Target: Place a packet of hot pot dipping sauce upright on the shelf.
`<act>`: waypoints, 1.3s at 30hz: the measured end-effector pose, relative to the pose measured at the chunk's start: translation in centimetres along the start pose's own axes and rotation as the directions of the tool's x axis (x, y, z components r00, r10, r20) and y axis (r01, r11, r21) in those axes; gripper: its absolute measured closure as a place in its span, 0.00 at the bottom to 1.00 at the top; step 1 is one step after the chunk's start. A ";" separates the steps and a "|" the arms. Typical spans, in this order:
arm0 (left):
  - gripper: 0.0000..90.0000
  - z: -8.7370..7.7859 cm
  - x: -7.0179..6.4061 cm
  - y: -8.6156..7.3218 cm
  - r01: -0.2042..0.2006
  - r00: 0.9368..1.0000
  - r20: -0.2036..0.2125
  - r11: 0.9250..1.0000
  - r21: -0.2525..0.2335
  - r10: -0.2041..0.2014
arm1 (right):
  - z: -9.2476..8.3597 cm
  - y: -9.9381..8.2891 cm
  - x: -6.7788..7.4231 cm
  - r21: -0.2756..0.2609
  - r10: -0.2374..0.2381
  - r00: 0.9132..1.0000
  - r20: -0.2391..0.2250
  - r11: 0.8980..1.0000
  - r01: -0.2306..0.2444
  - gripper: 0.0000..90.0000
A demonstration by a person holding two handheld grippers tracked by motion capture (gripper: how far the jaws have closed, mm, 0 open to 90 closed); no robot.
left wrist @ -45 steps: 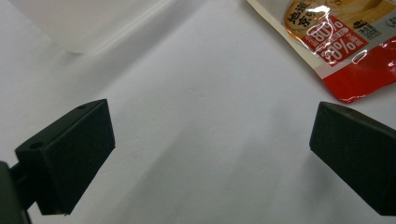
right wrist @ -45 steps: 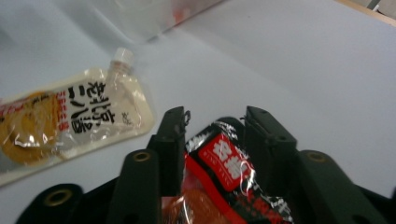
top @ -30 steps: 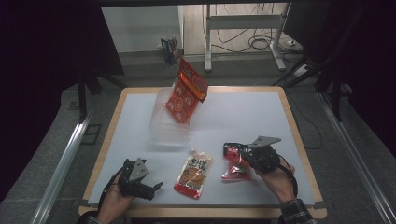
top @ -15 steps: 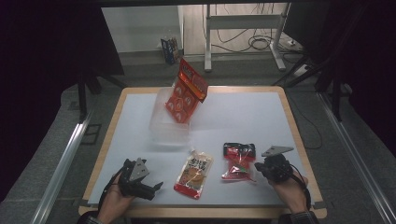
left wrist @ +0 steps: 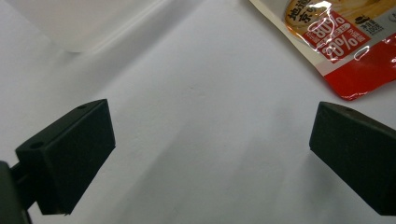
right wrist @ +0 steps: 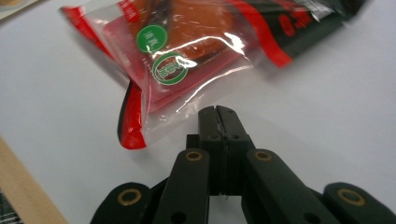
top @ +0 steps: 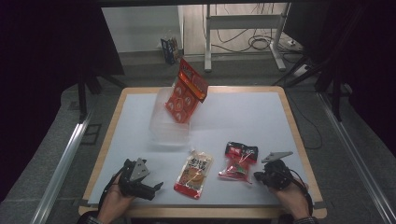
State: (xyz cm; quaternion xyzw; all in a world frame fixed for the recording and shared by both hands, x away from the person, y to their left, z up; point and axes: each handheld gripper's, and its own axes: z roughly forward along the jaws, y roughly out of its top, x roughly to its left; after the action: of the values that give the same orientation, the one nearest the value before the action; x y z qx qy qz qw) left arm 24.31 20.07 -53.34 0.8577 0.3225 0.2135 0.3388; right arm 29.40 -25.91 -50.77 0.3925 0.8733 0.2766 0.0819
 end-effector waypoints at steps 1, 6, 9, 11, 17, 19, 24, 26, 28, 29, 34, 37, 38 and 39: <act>0.00 0.0 0.0 0.0 0.000 1.000 0.000 1.000 0.001 0.000 | 0.1 0.1 0.2 0.003 -0.009 1.000 -0.002 1.000 0.009 0.99; 0.00 0.0 0.0 0.0 0.011 1.000 0.006 1.000 -0.003 -0.011 | 0.7 0.6 1.3 0.004 -0.045 0.998 -0.036 0.999 0.046 0.99; 0.00 0.0 0.0 0.1 0.019 1.000 0.009 1.000 -0.007 -0.019 | 0.9 0.9 1.9 0.006 -0.064 0.997 -0.045 0.998 0.064 0.98; 0.00 0.0 0.0 0.1 0.024 1.000 0.012 1.000 -0.009 -0.024 | 1.2 1.1 2.3 0.007 -0.072 0.996 -0.056 0.997 0.072 0.99; 0.00 0.2 -0.3 0.4 0.020 0.999 0.027 1.000 -0.008 -0.020 | 2.0 1.9 3.7 0.000 -0.116 0.989 -0.089 0.993 0.117 0.98; 0.00 0.2 -0.4 0.4 0.023 0.999 0.029 1.000 -0.011 -0.023 | 2.0 1.9 4.0 0.004 -0.132 0.987 -0.090 0.991 0.133 0.98; 0.01 0.2 -0.5 0.7 0.036 0.998 0.045 0.999 -0.019 -0.036 | 1.3 1.3 3.1 0.008 -0.112 0.992 -0.058 0.994 0.113 0.93; 0.01 0.2 -0.7 0.7 0.034 0.998 0.047 0.999 -0.019 -0.033 | 0.9 0.9 2.6 0.011 -0.105 0.994 -0.033 0.994 0.105 0.91; 0.01 0.2 -0.9 0.8 0.027 0.999 0.042 1.000 -0.013 -0.027 | 0.5 0.6 2.0 0.006 -0.092 0.996 -0.006 0.996 0.092 0.87; 0.01 0.2 -0.9 0.9 0.024 0.999 0.042 1.000 -0.008 -0.024 | 0.4 0.5 1.7 0.002 -0.089 0.996 0.004 0.996 0.089 0.86; 0.02 0.0 -1.0 1.3 0.039 0.996 0.076 0.999 -0.022 -0.037 | -0.4 -0.2 0.8 -0.034 -0.059 0.998 0.037 0.998 0.060 0.78; 0.04 0.0 -1.3 1.7 0.042 0.995 0.096 0.999 -0.036 -0.038 | -0.7 -0.3 0.4 -0.049 -0.045 0.998 0.054 0.998 0.047 0.73; 0.05 0.1 -1.5 2.0 0.042 0.994 0.101 0.998 -0.041 -0.037 | -0.8 -0.4 0.3 -0.053 -0.043 0.997 0.058 0.998 0.046 0.72; 0.06 0.1 -1.7 2.2 0.040 0.994 0.107 0.998 -0.045 -0.035 | -0.8 -0.4 0.2 -0.058 -0.042 0.997 0.062 0.997 0.046 0.70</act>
State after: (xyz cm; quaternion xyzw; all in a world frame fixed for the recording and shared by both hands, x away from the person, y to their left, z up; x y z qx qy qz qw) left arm 24.12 17.58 -52.10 0.8534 0.3149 0.1689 0.3796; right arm 28.71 -26.31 -50.28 0.3787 0.8703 0.2887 0.1259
